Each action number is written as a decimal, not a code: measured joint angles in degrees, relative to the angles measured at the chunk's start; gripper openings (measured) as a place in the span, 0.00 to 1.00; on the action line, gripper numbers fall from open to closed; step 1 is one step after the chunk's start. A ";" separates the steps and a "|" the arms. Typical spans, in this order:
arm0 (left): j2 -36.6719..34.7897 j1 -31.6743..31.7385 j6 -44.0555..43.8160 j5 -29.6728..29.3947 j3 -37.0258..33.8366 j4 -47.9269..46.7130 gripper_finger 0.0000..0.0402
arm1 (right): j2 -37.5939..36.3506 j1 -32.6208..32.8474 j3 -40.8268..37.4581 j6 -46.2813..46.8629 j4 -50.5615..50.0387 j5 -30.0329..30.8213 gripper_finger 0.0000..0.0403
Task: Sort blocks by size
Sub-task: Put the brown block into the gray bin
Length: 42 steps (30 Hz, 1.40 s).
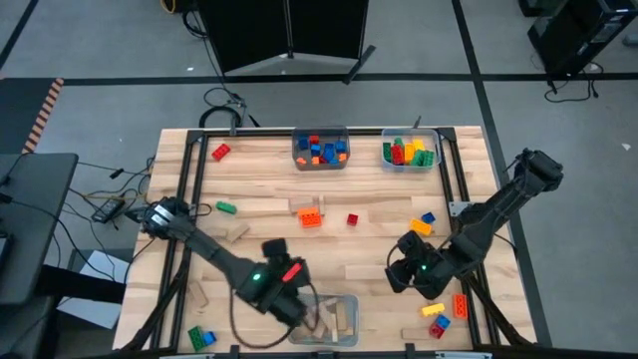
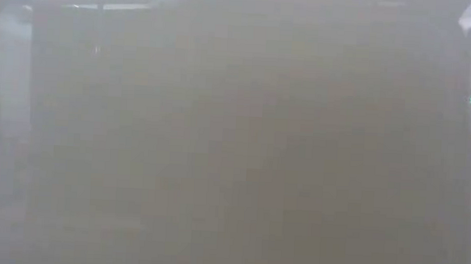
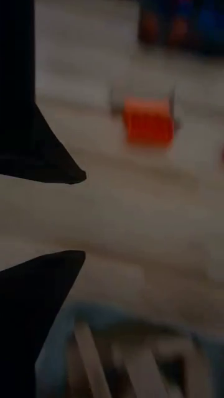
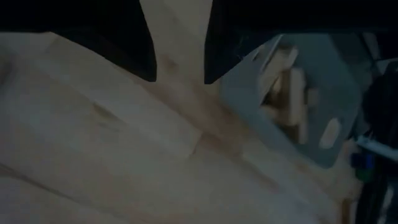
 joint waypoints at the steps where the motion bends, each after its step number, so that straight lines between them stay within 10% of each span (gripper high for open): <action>1: -0.05 -0.78 -1.20 -1.67 0.02 -2.48 0.48 | 0.00 0.56 1.16 0.00 -1.08 -0.02 0.35; 7: -0.03 -4.89 -10.37 -7.71 -2.08 -15.70 0.48 | 0.02 2.64 5.04 0.74 -2.59 -0.01 0.26; 22: 0.03 -8.01 -17.57 -5.89 -14.65 -15.56 0.48 | 0.09 7.83 5.09 11.99 -3.96 -6.90 0.08; 36: -0.13 -5.73 1.29 0.12 -15.60 -1.67 0.48 | 0.09 7.65 5.06 11.47 -7.02 -7.08 0.08; 42: -8.31 -1.76 -0.82 1.44 -28.36 2.87 0.48 | 0.09 7.68 5.04 11.03 -7.70 -5.71 0.07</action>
